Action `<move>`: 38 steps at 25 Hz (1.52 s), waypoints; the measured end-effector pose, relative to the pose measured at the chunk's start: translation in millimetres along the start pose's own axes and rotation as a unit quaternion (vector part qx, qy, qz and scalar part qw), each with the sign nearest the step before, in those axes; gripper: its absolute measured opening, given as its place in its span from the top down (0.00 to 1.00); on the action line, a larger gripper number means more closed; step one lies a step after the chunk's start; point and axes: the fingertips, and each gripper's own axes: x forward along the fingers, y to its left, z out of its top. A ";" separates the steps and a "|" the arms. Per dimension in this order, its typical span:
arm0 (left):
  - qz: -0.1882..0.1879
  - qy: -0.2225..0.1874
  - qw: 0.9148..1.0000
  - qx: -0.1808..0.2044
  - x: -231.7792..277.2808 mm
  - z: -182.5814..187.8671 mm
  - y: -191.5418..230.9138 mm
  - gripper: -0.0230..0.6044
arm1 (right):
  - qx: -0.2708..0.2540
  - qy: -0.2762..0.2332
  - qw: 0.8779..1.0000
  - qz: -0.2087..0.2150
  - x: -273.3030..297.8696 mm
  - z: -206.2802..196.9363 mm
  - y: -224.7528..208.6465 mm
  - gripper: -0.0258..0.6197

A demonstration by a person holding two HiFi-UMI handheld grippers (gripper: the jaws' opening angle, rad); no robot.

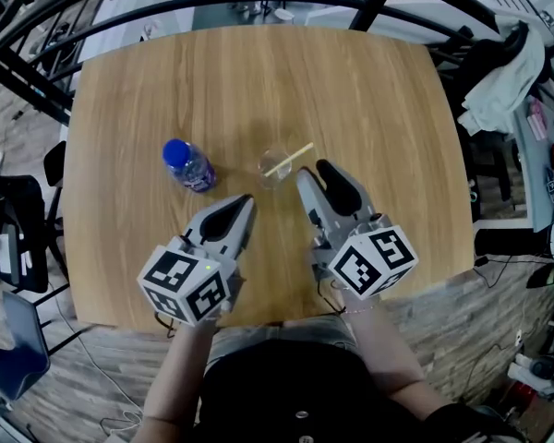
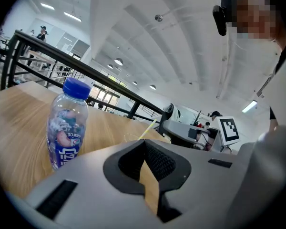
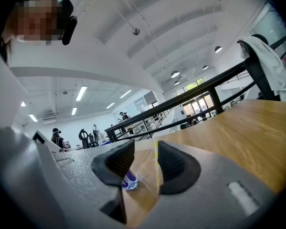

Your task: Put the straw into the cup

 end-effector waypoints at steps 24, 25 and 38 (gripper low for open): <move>-0.009 -0.057 0.998 0.040 -43.6 34.4 -50.0 0.94 | -0.037 -0.053 0.996 0.058 -57.8 50.1 62.4 0.96; -0.011 -0.058 0.997 0.040 -44.7 34.2 -51.5 0.94 | -0.039 -0.051 0.996 0.062 -58.7 49.9 65.1 0.96; -0.029 -0.046 0.998 0.039 -48.5 22.9 -66.9 0.94 | -0.043 -0.018 0.994 0.099 -71.2 27.7 88.0 0.96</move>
